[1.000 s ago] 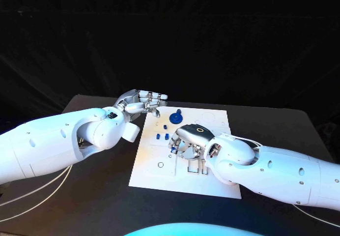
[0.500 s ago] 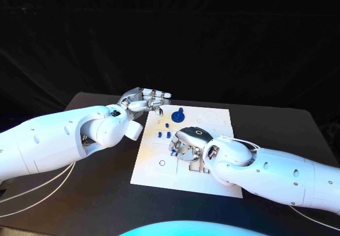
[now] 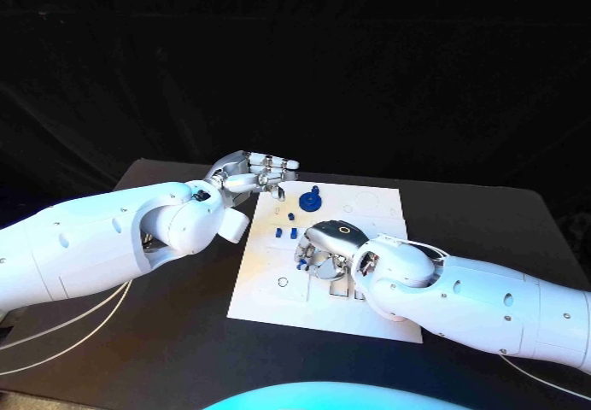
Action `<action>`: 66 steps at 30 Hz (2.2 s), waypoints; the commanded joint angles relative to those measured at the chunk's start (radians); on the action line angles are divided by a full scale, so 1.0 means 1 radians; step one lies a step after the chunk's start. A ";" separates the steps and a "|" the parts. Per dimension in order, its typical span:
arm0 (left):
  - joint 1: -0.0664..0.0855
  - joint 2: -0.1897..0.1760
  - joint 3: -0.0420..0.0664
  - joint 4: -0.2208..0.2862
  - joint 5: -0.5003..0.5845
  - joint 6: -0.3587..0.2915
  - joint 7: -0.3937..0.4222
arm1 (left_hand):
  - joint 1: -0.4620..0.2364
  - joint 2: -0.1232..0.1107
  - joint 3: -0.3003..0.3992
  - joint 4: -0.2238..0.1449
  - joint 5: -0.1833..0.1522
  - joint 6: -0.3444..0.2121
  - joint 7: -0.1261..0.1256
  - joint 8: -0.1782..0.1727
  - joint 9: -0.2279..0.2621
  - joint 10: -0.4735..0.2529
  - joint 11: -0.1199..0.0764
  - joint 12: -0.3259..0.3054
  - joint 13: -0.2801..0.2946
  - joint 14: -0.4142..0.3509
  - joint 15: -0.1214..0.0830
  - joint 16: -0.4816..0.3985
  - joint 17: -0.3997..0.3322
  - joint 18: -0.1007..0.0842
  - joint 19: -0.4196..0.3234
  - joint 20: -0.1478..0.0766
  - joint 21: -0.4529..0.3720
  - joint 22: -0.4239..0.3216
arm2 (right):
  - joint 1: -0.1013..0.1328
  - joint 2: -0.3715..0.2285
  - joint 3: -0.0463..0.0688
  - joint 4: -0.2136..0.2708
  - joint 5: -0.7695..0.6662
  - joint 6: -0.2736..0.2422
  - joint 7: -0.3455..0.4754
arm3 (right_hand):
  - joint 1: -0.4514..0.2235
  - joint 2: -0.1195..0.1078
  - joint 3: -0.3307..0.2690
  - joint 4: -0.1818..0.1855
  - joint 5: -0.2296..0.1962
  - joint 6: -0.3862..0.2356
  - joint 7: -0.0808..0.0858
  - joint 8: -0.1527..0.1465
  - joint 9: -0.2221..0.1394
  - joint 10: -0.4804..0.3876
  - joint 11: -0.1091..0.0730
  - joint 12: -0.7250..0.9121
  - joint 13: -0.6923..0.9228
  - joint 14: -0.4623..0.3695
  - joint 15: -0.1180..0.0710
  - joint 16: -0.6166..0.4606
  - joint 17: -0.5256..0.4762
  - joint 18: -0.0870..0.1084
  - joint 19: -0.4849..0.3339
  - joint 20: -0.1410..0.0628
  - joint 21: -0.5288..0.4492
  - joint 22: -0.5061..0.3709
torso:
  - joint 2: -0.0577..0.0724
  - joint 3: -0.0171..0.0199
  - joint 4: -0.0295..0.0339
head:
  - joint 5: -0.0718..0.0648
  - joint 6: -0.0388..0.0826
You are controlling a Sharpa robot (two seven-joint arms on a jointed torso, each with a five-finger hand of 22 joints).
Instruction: Assemble the parts on the task board
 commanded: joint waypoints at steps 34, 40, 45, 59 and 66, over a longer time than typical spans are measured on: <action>0.001 -0.005 0.001 0.005 0.006 0.018 -0.001 | -0.008 0.006 -0.007 0.001 -0.002 -0.001 -0.001 0.004 0.000 -0.009 -0.002 0.005 0.002 -0.006 0.003 -0.006 -0.001 0.013 0.000 0.005 -0.008 -0.002 | -0.002 0.014 -0.003 -0.005 -0.053 0.057 -0.048 | -0.084 -0.039 -0.040 0.012 -0.018 -0.090 0.039 -0.032 -0.016 -0.137 0.033 -0.047 -0.030 0.041 0.031 -0.011 -0.040 0.006 -0.028 0.031 -0.064 0.114 | -0.002 -0.0004 0.0002 | 0.003 -0.002; 0.001 -0.007 0.001 0.004 0.006 0.019 -0.002 | -0.008 0.006 -0.008 0.001 -0.001 -0.001 -0.001 0.004 0.000 -0.009 -0.002 0.005 0.002 -0.006 0.003 -0.006 -0.001 0.013 0.000 0.005 -0.008 -0.002 | -0.001 -0.008 -0.003 0.015 -0.053 -0.003 -0.040 | -0.084 -0.042 -0.061 0.006 -0.017 -0.115 0.042 -0.032 -0.024 -0.192 0.042 -0.039 -0.040 0.022 0.038 -0.049 -0.096 0.016 -0.054 0.040 -0.113 0.092 | -0.002 -0.0003 -0.0005 | 0.002 0.002; 0.001 -0.008 0.001 0.002 0.006 0.018 -0.002 | -0.007 0.006 -0.008 0.001 -0.001 -0.002 -0.001 0.004 0.000 -0.010 -0.002 0.005 0.002 -0.006 0.003 -0.006 -0.002 0.014 0.000 0.005 -0.009 -0.002 | 0.006 -0.051 0.001 0.060 -0.052 -0.032 -0.039 | -0.083 -0.041 -0.065 0.005 -0.012 -0.114 0.042 -0.030 -0.024 -0.191 0.041 -0.033 -0.040 0.023 0.037 -0.047 -0.095 0.016 -0.052 0.041 -0.110 0.094 | -0.003 -0.0013 -0.0018 | -0.004 0.009; 0.001 -0.011 0.001 0.001 0.006 0.019 -0.002 | -0.007 0.006 -0.008 0.001 -0.001 -0.002 -0.001 0.004 0.000 -0.010 -0.002 0.005 0.002 -0.006 0.003 -0.006 -0.002 0.014 0.000 0.005 -0.009 -0.002 | 0.087 -0.229 0.018 0.133 0.003 0.021 -0.052 | -0.090 -0.049 -0.102 0.008 0.004 -0.127 0.018 -0.030 -0.030 -0.197 0.030 -0.009 -0.041 0.026 0.029 -0.044 -0.099 0.015 -0.048 0.036 -0.108 0.096 | -0.005 -0.0021 -0.0015 | -0.037 0.029; 0.001 -0.011 0.000 0.000 0.006 0.019 -0.001 | -0.007 0.006 -0.008 0.001 -0.001 -0.002 -0.001 0.004 0.000 -0.010 -0.002 0.005 0.002 -0.006 0.003 -0.006 -0.002 0.014 0.000 0.005 -0.009 -0.002 | 0.097 -0.253 0.018 0.096 -0.032 0.076 -0.061 | -0.081 -0.047 -0.187 0.017 0.016 -0.152 -0.005 -0.029 -0.038 -0.242 0.037 0.011 -0.045 0.013 0.035 -0.065 -0.137 0.021 -0.066 0.039 -0.147 0.082 | -0.004 -0.0004 -0.0034 | -0.044 0.034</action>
